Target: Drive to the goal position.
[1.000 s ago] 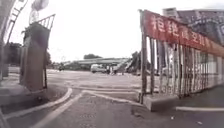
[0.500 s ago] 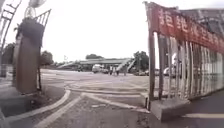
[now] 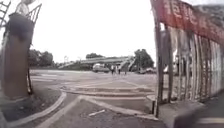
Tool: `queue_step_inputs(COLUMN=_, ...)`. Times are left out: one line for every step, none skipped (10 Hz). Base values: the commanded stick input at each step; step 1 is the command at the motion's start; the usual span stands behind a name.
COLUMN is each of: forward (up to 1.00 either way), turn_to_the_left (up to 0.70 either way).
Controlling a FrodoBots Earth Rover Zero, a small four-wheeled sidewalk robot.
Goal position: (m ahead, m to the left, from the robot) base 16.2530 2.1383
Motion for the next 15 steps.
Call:
queue_step_inputs(forward=0.45, turn_to_the_left=0.0)
queue_step_inputs(forward=0.45, turn_to_the_left=0.0)
queue_step_inputs(forward=0.45, turn_to_the_left=0.0)
queue_step_inputs(forward=0.45, turn_to_the_left=0.0)
queue_step_inputs(forward=0.45, turn_to_the_left=0.0)
queue_step_inputs(forward=0.45, turn_to_the_left=0.0)
queue_step_inputs(forward=0.45, turn_to_the_left=0.0)
queue_step_inputs(forward=0.45, turn_to_the_left=0.0)
queue_step_inputs(forward=0.45, turn_to_the_left=-0.04)
queue_step_inputs(forward=0.45, turn_to_the_left=-0.27)
queue_step_inputs(forward=0.45, turn_to_the_left=-0.27)
queue_step_inputs(forward=0.45, turn_to_the_left=-0.25)
queue_step_inputs(forward=0.45, turn_to_the_left=-0.21)
queue_step_inputs(forward=0.45, turn_to_the_left=-0.04)
queue_step_inputs(forward=0.45, turn_to_the_left=0.0)
